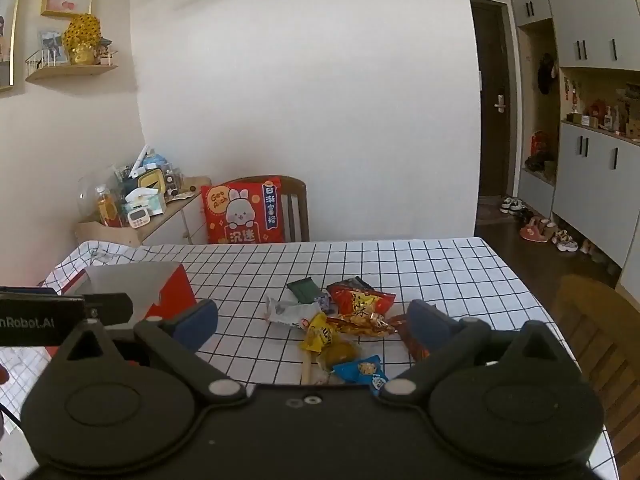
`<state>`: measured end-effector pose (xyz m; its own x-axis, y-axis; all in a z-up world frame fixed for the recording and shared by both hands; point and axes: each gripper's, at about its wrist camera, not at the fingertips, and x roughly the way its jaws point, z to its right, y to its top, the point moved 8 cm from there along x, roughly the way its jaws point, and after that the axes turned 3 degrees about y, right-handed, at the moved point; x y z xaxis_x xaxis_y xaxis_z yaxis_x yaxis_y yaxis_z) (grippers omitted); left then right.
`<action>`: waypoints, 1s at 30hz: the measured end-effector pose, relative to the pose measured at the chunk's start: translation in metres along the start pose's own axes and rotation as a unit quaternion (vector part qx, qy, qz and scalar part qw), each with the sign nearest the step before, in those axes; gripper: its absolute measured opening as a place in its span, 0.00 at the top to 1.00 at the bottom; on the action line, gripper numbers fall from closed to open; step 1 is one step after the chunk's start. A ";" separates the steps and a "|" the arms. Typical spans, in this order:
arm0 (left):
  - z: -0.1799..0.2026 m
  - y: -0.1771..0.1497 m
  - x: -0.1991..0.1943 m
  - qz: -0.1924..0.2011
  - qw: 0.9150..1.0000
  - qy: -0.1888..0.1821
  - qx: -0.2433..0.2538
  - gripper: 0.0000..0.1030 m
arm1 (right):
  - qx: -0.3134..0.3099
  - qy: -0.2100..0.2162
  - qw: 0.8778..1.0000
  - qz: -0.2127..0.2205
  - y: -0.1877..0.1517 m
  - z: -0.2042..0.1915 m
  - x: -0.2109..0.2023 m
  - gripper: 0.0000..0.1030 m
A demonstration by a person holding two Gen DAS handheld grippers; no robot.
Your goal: Organize snacks
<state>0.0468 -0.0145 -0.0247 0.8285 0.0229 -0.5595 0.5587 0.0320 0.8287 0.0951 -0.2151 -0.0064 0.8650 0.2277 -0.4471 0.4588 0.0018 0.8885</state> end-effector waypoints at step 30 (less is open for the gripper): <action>-0.012 -0.010 0.006 -0.032 0.999 0.004 0.010 0.04 | 0.012 -0.004 1.000 -0.012 -0.008 -0.015 0.001 0.00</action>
<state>0.0454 -0.0030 -0.0363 0.7906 0.0300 -0.6116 0.6115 0.0133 0.7911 0.0896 -0.2003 -0.0122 0.8553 0.2208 -0.4687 0.4836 -0.0159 0.8751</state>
